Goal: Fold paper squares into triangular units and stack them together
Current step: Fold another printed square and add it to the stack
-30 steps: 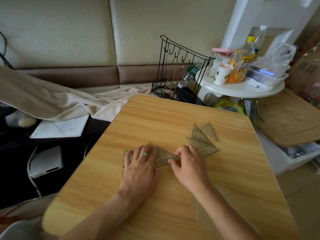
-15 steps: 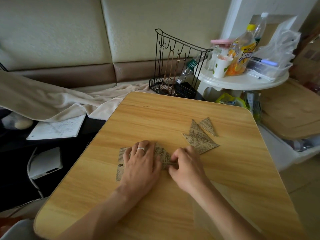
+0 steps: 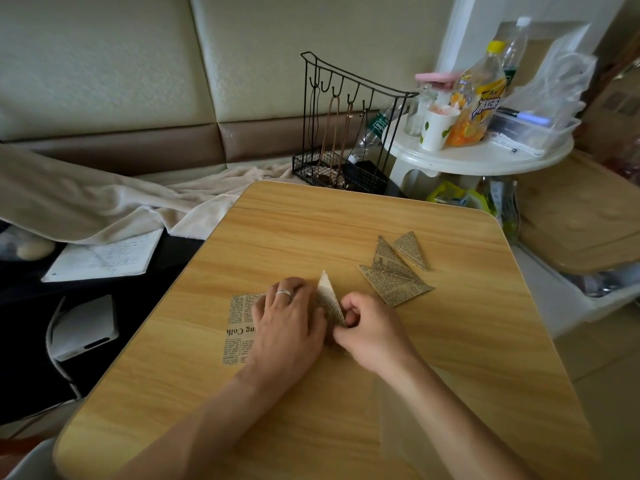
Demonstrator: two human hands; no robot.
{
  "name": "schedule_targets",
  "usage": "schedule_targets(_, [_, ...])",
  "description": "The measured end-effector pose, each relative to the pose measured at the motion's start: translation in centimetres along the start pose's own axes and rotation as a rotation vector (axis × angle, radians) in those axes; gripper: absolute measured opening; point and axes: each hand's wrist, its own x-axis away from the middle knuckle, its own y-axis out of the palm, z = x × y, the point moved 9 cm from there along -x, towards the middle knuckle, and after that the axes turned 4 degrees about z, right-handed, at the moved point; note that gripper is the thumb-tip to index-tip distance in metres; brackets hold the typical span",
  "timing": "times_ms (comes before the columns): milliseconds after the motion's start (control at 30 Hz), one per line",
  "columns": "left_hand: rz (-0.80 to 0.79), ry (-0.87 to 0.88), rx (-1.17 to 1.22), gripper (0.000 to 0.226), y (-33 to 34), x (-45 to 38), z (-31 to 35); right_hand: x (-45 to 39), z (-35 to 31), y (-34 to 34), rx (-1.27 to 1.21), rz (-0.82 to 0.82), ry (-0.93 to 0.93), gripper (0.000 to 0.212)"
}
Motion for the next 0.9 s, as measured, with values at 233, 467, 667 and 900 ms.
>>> schedule_targets(233, [0.079,-0.018,0.185,0.011,-1.2,-1.4,0.1,-0.6,0.4,-1.7,-0.171,0.098,-0.038,0.012])
schedule_targets(467, [0.088,0.007,0.181,0.024,-0.4,-1.9,0.7,-1.2,1.7,-4.0,-0.106,0.273,-0.066,0.004])
schedule_targets(667, [-0.04,0.367,-0.116,0.05,2.2,0.0,5.1,-1.4,2.2,-7.5,0.103,0.509,-0.211,0.006])
schedule_targets(900, [-0.229,0.514,-0.211,0.065,5.3,1.2,5.5,-1.6,2.1,-9.2,0.391,0.6,-0.34,0.007])
